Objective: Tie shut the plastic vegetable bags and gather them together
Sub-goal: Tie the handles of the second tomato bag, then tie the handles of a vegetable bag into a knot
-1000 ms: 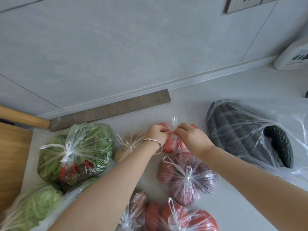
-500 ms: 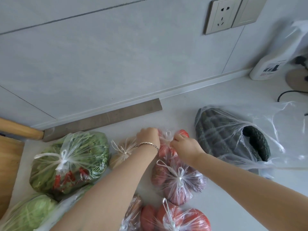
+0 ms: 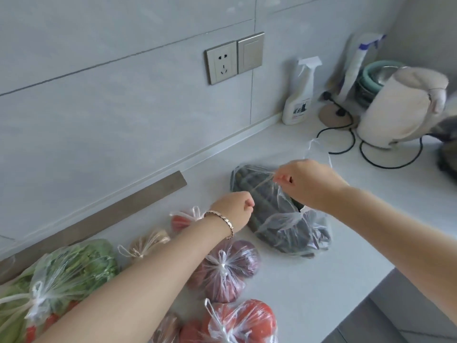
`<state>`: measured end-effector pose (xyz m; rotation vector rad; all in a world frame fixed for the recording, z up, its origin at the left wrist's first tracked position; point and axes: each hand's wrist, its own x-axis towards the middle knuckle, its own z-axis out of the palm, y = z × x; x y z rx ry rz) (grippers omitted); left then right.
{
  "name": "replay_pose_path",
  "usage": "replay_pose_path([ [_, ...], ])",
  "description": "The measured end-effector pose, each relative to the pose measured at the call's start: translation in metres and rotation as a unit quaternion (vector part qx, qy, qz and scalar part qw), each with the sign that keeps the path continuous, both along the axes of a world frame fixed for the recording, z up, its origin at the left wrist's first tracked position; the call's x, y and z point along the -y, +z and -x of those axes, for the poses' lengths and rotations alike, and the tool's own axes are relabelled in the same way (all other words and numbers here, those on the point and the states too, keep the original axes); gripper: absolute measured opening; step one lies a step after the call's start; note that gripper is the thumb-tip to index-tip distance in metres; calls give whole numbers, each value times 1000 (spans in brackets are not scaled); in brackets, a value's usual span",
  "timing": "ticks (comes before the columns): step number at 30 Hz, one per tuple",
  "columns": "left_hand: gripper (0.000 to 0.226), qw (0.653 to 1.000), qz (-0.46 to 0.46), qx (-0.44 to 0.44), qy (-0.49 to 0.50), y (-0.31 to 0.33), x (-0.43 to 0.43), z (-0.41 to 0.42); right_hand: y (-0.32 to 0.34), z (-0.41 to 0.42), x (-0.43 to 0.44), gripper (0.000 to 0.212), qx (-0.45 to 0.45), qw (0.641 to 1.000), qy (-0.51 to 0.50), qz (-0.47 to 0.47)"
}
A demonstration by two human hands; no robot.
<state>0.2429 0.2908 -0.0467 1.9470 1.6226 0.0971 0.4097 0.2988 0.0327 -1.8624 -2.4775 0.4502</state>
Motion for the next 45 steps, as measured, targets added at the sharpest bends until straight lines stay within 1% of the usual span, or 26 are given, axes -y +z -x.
replay_pose_path([
  [3, 37, 997, -33, 53, -51, 4, -3, -39, 0, -40, -19, 22, -32, 998, -42, -43],
  [4, 47, 994, -42, 51, -84, 2, -6, -55, -4, -56, -29, 24, -36, 996, -62, -60],
  [5, 55, 991, -55, 36, -117, 0, -9, -69, -10, -70, -40, 34, -29, 994, -88, -64],
  [7, 60, 986, -79, -4, -147, -8, -18, -94, -25, -95, -60, 61, 19, 989, -147, -10],
  [8, 56, 985, -87, -9, -148, -7, -22, -105, -34, -106, -69, 69, 40, 984, -168, 39],
  [10, 50, 986, -102, -18, -134, -3, -34, -126, -57, -126, -89, 63, 63, 977, -162, 125],
  [12, 59, 985, -74, -90, -126, 3, -45, -136, -72, -136, -97, 39, 52, 977, -115, 169],
  [14, 70, 976, -45, -184, -113, 4, -55, -136, -78, -137, -96, 23, 0, 981, -98, 169],
  [16, 62, 966, -4, -241, -94, -1, -62, -141, -73, -138, -89, 39, -68, 986, -32, 148],
  [18, 34, 956, 12, -277, -95, -3, -66, -141, -64, -140, -77, 65, -91, 979, 140, 116],
  [19, 24, 958, 10, -272, -85, -6, -66, -137, -63, -141, -71, 73, -85, 965, 228, 99],
  [21, 20, 976, -23, -214, -18, -3, -66, -127, -65, -140, -68, 73, -38, 936, 337, 89],
  [24, 28, 989, -68, -106, 76, 16, -63, -108, -74, -137, -68, 50, -7, 915, 393, 90],
  [27, 32, 993, -57, -74, 68, 34, -59, -86, -82, -136, -62, 15, -55, 900, 428, 62],
  [28, 34, 994, -49, -71, 65, 40, -59, -81, -85, -139, -62, 10, -85, 902, 419, 61],
  [30, 45, 994, -44, -62, 76, 49, -57, -77, -84, -144, -67, 25, -161, 923, 335, 95],
  [32, 55, 991, -48, -1, 122, 60, -56, -81, -68, -146, -76, 25, -292, 938, 137, 128],
  [33, 55, 985, -52, 54, 155, 66, -56, -85, -58, -146, -81, 28, -357, 924, 22, 137],
  [34, 56, 972, -54, 123, 190, 72, -57, -89, -50, -147, -87, 36, -427, 890, -75, 145],
  [35, 56, 951, -54, 202, 227, 77, -58, -92, -43, -148, -91, 43, -494, 843, -148, 155],
  [36, 54, 921, -58, 282, 263, 81, -60, -94, -36, -149, -93, 46, -549, 797, -192, 161],
  [38, 43, 862, -61, 392, 315, 86, -63, -97, -25, -147, -91, 46, -620, 733, -227, 166],
  [39, 37, 846, -66, 417, 326, 88, -64, -99, -19, -146, -88, 45, -643, 710, -234, 169],
  [41, 30, 841, -87, 421, 327, 91, -63, -105, -15, -145, -88, 41, -675, 673, -247, 173],
  [43, 29, 841, -111, 421, 321, 96, -60, -111, -13, -149, -90, 39, -684, 659, -255, 179],
  [45, 28, 837, -118, 427, 321, 105, -54, -116, -10, -154, -95, 46, -685, 662, -253, 169],
])
